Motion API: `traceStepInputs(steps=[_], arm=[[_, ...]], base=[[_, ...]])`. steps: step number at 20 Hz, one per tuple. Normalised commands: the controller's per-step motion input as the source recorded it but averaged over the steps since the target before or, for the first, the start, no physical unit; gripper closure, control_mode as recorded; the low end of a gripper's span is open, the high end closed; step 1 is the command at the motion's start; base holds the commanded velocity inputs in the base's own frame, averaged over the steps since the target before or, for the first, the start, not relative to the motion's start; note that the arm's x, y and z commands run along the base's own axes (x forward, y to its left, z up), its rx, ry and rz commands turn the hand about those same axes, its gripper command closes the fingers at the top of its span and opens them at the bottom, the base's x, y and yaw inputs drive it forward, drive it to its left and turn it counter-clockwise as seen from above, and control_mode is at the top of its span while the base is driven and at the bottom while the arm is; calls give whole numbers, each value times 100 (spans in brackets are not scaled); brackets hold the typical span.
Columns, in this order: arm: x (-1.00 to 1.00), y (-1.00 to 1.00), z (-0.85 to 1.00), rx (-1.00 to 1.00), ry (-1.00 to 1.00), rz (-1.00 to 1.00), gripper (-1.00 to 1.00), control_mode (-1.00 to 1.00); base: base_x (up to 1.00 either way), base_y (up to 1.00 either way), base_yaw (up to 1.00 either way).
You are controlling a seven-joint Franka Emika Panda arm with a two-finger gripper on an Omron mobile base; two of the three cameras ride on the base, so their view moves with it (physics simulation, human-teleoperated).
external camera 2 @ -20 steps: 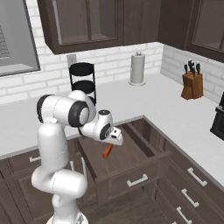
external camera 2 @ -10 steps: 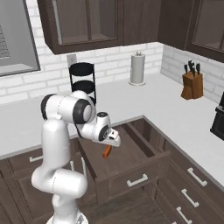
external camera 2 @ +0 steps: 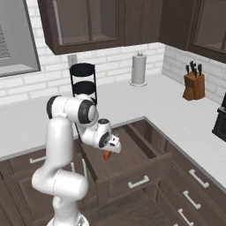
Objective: Pick up the knife from the drawer and place it on the cutting board. Then place the meat from the plate to the cutting board.
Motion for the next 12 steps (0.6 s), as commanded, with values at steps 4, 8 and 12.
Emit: traceStepInputs(steps=[4, 8, 12], arm=[[3, 1, -45, 0, 0, 0, 100, -100], [-2, 6, -56, 0, 0, 0, 100, -100], [-29, 2, -21, 0, 0, 0, 100, -100]], base=[[0, 0, 0], [0, 0, 0], [0, 0, 0]])
